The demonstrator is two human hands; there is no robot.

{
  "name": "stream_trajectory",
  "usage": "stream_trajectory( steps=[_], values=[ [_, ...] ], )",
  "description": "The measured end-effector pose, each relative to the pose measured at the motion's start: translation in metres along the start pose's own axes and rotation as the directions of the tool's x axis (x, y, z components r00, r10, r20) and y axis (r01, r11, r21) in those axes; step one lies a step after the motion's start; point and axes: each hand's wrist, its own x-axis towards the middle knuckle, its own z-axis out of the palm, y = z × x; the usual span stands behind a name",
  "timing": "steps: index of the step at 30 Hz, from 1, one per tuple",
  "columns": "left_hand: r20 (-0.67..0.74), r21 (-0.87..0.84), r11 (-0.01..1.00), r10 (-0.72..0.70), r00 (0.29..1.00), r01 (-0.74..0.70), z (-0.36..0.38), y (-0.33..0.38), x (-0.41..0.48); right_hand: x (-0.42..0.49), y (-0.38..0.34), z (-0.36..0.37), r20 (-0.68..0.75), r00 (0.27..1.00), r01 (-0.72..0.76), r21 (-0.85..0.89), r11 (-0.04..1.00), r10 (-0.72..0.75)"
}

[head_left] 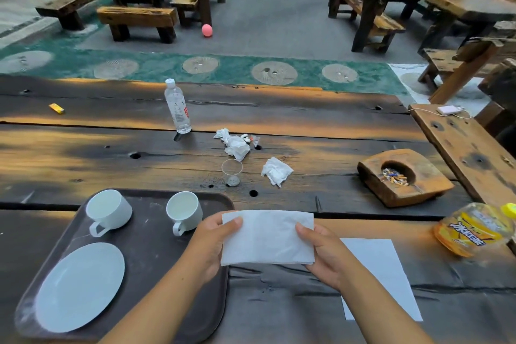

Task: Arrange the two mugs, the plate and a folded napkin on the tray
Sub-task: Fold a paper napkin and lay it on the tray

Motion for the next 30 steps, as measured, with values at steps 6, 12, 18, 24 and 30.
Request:
stream_trajectory(
  steps=[6,12,18,24,30],
  values=[
    [0.069,-0.010,0.999,-0.048,0.996,0.049,-0.013,-0.006,-0.012,-0.001,0.006,0.005,0.000,1.000,-0.004,0.021,1.000,0.004],
    [-0.031,0.137,0.990,-0.036,0.999,0.040,-0.045,-0.007,-0.017,0.008,0.020,0.027,-0.029,0.999,-0.042,-0.030,0.999,0.041],
    [-0.114,0.207,0.976,-0.045,0.992,0.068,-0.087,-0.001,-0.016,0.025,0.046,0.055,-0.024,0.999,-0.049,-0.141,0.989,0.046],
    [-0.154,0.328,0.936,-0.083,0.985,0.130,-0.130,0.007,-0.015,0.044,0.075,0.075,-0.121,0.992,-0.090,-0.412,0.907,0.044],
    [-0.190,0.444,0.874,-0.123,0.974,0.196,-0.175,0.011,-0.011,0.063,0.106,0.093,-0.196,0.981,-0.123,-0.548,0.827,0.016]
  ],
)
